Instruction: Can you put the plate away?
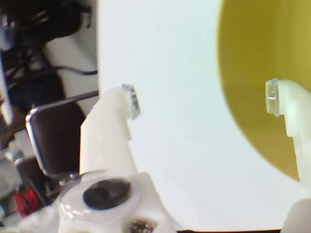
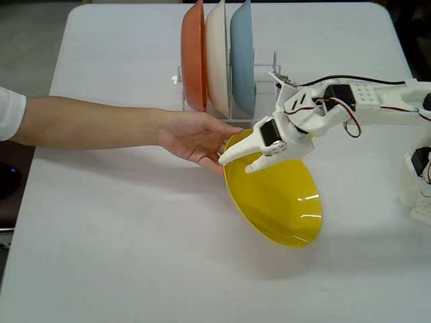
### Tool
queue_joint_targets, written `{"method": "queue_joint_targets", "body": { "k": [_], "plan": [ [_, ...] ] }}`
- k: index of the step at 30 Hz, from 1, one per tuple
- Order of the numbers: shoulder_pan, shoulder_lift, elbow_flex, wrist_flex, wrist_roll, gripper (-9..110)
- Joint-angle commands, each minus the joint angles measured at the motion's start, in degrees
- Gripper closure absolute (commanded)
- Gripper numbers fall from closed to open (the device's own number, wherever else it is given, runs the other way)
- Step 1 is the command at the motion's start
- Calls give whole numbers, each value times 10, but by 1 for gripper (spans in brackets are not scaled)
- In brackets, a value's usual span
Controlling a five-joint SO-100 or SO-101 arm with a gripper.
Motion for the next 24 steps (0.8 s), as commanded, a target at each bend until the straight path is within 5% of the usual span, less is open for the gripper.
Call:
{"method": "queue_joint_targets", "body": {
  "k": [1, 24],
  "plan": [
    [-16, -16, -61, 19, 20, 65],
    [-14, -182, -218, 97, 132, 70]
  ]
}}
